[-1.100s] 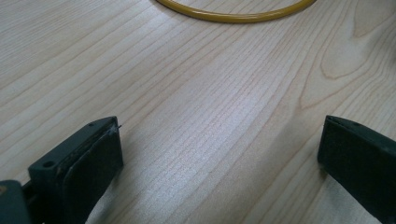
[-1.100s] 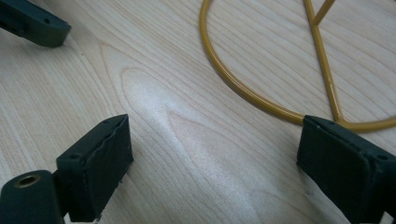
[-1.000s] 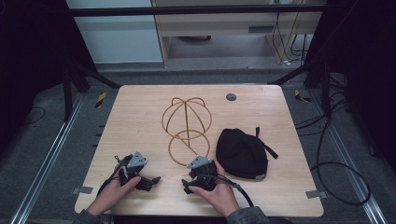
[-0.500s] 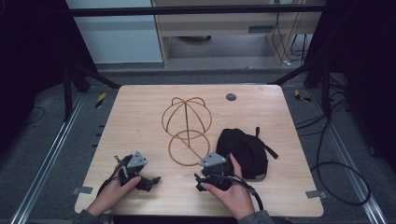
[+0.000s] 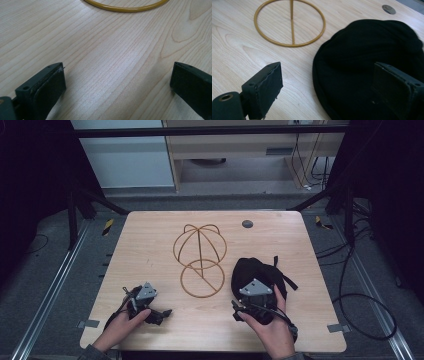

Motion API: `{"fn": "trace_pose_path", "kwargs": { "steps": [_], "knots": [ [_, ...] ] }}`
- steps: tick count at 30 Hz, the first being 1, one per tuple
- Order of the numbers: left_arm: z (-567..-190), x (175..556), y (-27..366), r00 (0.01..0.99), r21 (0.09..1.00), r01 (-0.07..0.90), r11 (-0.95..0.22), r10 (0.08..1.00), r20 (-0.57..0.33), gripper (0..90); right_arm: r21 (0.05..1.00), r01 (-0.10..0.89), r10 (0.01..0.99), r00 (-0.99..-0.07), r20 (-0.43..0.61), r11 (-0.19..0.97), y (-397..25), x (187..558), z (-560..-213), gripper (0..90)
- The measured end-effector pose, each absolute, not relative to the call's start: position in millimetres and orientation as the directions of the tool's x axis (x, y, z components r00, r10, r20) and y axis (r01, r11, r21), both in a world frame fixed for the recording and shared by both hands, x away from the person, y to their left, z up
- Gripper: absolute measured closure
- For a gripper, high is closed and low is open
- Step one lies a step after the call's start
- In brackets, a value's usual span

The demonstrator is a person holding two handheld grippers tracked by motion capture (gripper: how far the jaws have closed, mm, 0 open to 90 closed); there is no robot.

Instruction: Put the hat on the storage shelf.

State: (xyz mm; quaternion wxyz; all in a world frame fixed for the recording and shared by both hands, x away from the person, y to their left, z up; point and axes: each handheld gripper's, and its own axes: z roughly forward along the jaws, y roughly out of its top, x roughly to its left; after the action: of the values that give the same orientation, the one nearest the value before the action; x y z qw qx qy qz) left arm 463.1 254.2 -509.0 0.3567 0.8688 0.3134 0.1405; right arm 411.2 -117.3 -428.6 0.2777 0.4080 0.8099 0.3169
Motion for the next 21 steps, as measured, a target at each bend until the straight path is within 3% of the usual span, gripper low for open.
{"fn": "trace_pose_path", "kwargs": {
  "steps": [15, 21],
  "knots": [
    [-509, 463, 254, 0.764, 0.708, 0.444, -0.549, 0.645, 0.021, 0.0, 0.747, 0.512, 0.859, -0.488, -0.152, 0.423, -143, 429, -410, 9.9],
    [-509, 463, 254, 0.761, 0.707, 0.445, -0.550, 0.649, 0.025, 0.0, 0.710, 0.525, 0.849, -0.490, -0.199, 0.470, -153, 441, -393, 8.4]
  ]
}}
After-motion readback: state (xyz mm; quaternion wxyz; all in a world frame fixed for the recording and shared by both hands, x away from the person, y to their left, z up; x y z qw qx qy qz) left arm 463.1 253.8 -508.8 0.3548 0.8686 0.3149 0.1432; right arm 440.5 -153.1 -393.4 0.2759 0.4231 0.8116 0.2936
